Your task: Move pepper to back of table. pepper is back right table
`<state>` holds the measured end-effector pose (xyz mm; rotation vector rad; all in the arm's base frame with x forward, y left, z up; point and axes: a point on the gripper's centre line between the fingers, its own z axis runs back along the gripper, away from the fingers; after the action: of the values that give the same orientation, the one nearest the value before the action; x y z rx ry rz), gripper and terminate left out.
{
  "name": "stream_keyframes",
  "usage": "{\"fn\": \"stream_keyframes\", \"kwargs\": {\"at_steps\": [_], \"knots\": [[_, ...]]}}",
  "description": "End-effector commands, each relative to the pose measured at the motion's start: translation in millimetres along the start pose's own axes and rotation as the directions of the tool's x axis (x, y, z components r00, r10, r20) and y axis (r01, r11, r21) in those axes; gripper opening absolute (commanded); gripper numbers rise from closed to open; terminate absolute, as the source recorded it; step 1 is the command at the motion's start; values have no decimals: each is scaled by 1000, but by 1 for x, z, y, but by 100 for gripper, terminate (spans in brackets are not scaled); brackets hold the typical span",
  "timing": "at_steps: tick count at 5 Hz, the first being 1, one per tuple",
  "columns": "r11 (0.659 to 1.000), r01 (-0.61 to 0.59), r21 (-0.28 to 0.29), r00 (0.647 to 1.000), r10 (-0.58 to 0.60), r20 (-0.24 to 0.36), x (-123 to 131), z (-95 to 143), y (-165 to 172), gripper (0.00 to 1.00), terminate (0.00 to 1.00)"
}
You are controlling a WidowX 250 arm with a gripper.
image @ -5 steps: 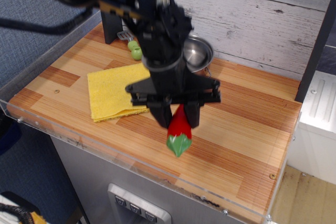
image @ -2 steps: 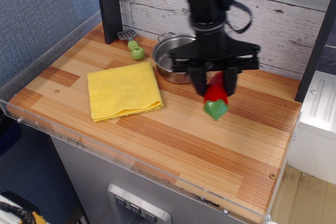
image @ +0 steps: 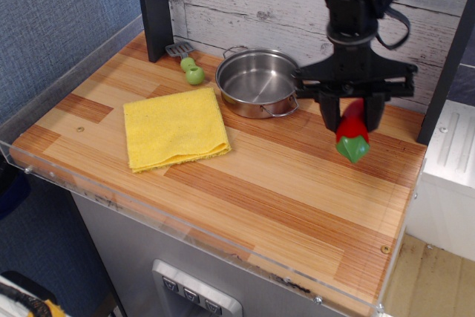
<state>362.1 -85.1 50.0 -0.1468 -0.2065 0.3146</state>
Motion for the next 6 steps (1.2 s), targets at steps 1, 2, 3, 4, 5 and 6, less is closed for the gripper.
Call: {"fn": "stream_keyframes", "kwargs": {"at_steps": [1,2,3,4,5,6], "knots": [[1000,21,7,999,-21,27,17,-20,-9,0,0],[1000,10,22,1000,-10,11,19,-35,-5,0,0],[1000,-1,16,1000,1,-2,21,-40,-3,0,0],[1000,-13,15,1000,13,-2,19,-37,-4,100,0],[999,-13,33,1000,13,-5,16,-37,-2,100,0],[999,-18,41,1000,19,-2,14,-34,0,100,0]]}}
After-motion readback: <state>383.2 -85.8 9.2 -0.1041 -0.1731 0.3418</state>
